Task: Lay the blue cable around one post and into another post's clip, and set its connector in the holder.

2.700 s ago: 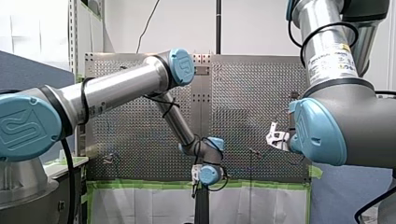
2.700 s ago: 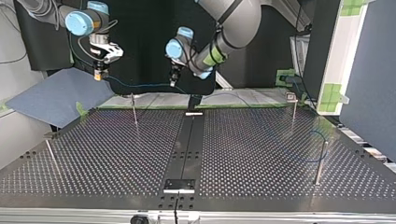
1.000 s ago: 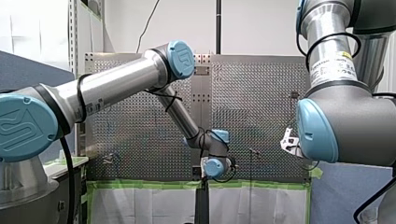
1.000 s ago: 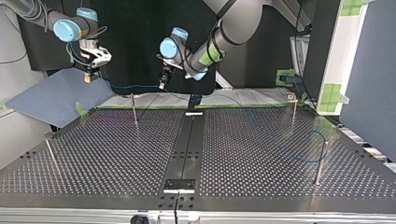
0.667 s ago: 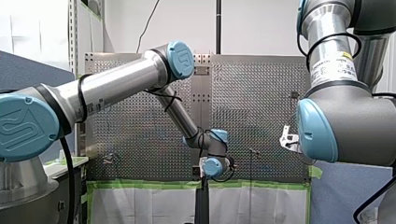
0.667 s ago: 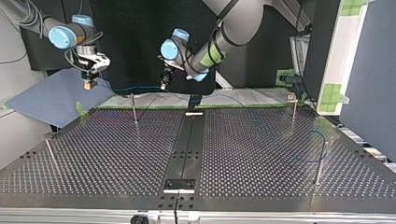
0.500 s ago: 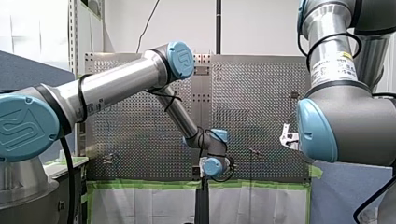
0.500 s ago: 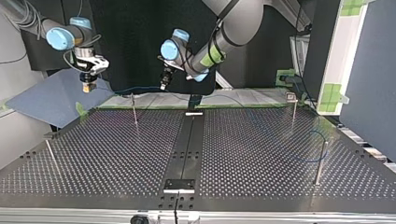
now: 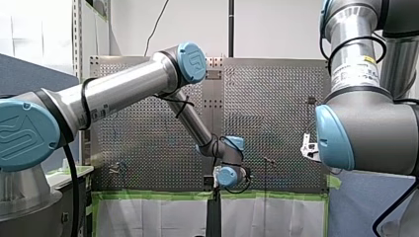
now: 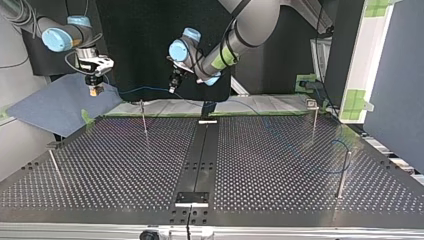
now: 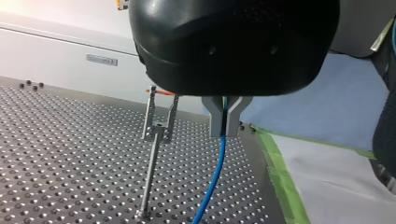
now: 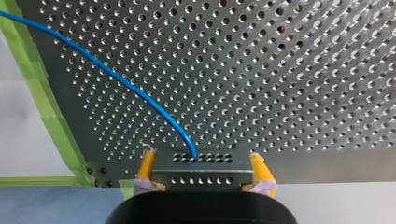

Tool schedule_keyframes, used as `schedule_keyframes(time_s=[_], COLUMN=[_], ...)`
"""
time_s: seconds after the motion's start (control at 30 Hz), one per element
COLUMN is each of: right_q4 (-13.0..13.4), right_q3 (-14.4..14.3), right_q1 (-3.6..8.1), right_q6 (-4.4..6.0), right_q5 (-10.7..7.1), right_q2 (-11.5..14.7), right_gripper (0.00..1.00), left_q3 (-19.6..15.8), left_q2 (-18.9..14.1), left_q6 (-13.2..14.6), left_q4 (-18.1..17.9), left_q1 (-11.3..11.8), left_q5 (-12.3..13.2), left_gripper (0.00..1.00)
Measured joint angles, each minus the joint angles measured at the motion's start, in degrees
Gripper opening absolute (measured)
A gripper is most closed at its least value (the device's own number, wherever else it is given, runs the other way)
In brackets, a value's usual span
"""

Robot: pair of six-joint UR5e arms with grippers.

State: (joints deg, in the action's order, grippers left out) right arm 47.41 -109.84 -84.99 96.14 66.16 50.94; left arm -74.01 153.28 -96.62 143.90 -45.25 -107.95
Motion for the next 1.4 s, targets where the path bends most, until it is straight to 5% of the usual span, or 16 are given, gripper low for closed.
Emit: schedule_keyframes(time_s=[0.3,0.6,1.4], right_q4=[1.86,-0.16,-0.54], right_q3=[0.10,3.06,5.15], right_q1=[1.45,2.75,5.03], right_q6=[1.08,2.55,4.79], right_q5=[-3.68,-7.64,-7.15], right_q2=[-1.86,-2.23,-2.87], right_gripper=[0.00,0.00,0.00], left_q3=[0.02,-0.12,-0.18], left_q2=[-0.29,-2.71,-3.77], left_q6=[0.10,0.14,-0.09], left_q4=[0.36,1.11,1.36], left_q1=[0.30,0.54,2.85], left_q5=[0.50,1.37,1.51], left_gripper=[0.01,0.01,0.01])
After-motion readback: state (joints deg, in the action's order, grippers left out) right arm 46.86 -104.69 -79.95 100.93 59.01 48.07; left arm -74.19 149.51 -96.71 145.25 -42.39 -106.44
